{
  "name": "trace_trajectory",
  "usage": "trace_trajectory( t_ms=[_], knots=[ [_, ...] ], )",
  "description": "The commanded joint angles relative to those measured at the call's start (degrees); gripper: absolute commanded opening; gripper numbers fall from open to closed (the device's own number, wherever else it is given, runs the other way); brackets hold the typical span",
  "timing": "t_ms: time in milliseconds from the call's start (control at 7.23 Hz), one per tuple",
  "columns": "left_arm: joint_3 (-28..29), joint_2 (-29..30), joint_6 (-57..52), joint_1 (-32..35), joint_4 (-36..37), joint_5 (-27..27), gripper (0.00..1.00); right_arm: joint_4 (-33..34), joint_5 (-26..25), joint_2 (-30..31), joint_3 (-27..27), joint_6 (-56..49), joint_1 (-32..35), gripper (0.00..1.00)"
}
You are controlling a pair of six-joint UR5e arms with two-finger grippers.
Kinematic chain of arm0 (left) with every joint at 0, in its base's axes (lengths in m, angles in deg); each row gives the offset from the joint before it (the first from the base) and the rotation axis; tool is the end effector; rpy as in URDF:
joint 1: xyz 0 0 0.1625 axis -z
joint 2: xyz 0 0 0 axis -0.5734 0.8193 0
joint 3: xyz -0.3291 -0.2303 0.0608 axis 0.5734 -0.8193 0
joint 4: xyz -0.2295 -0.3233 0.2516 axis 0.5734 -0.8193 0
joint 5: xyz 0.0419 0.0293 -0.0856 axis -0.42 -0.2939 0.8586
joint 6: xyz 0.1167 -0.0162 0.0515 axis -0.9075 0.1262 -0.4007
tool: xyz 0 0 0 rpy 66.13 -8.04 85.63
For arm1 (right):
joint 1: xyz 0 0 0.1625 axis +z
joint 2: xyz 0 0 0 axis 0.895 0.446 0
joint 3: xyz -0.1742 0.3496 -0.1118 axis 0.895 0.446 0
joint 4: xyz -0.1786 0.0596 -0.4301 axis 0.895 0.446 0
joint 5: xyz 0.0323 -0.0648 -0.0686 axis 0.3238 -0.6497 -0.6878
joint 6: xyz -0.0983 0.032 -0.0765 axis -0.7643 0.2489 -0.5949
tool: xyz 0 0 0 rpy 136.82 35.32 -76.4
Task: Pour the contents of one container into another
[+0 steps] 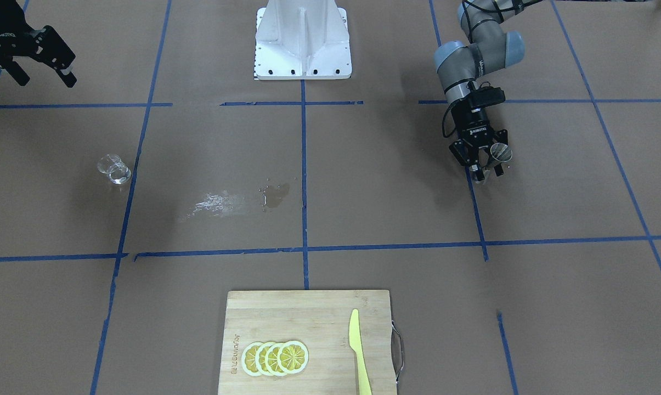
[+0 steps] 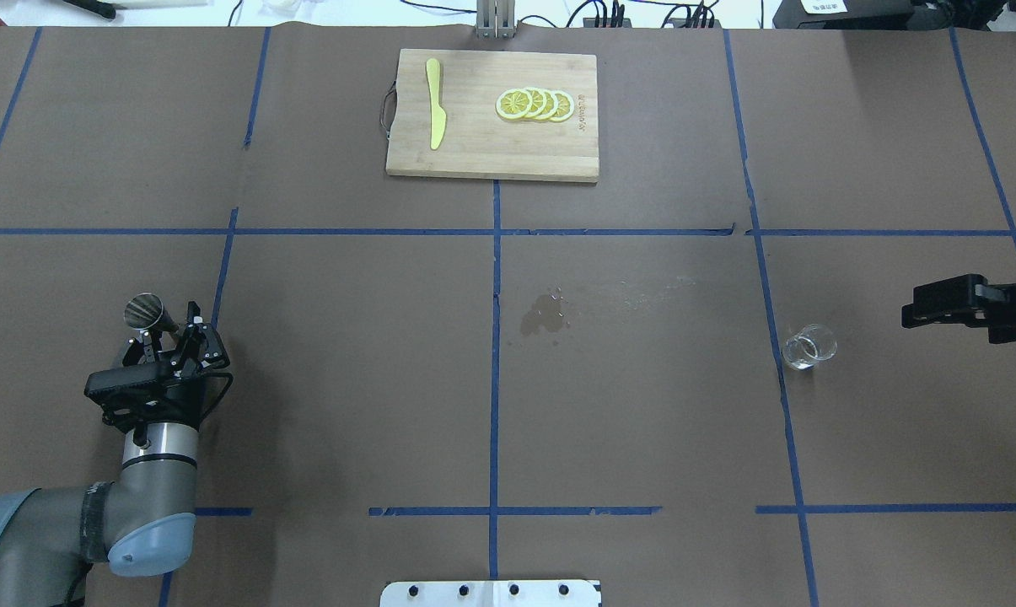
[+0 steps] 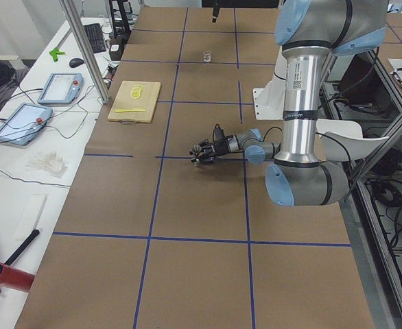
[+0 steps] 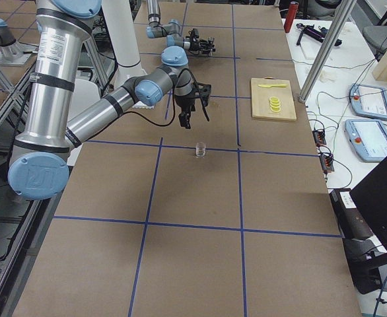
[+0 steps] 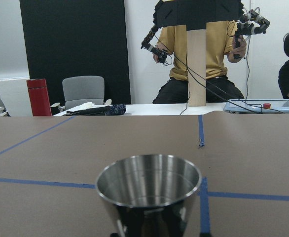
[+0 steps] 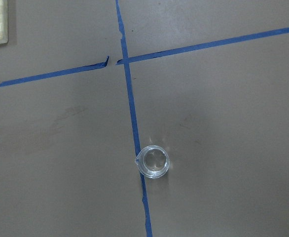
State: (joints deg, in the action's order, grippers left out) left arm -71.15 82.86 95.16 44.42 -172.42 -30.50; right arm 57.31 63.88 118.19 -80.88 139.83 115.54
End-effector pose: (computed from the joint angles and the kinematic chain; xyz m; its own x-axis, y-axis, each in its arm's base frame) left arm 0.5169 -0.3427 0.5044 0.7198 -0.2241 -0.6571 0.6942 0.2310 0.6817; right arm -0.2085 -0.3826 0.3152 0.6323 0.1568 0.7587 -0.2262 0.9740 -0.0127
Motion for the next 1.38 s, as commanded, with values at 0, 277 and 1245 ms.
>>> trace_trajectory(
  t_ms=[0,277,1245],
  knots=[
    [-0.51,0.29,0.07,0.58,-0.42,0.00,0.00,0.00,0.00,-0.09,0.00,0.00,0.00,1.00],
    [-2.00,0.29,-0.19,2.25,-0.42,0.00,0.00,-0.09,0.00,-0.09,0.00,0.00,0.09,1.00],
    [-10.98,5.92,-24.73,4.10,-10.10,6.59,0.00,-17.23,-25.96,9.32,-0.27,7.20,-18.07,1.00]
  ],
)
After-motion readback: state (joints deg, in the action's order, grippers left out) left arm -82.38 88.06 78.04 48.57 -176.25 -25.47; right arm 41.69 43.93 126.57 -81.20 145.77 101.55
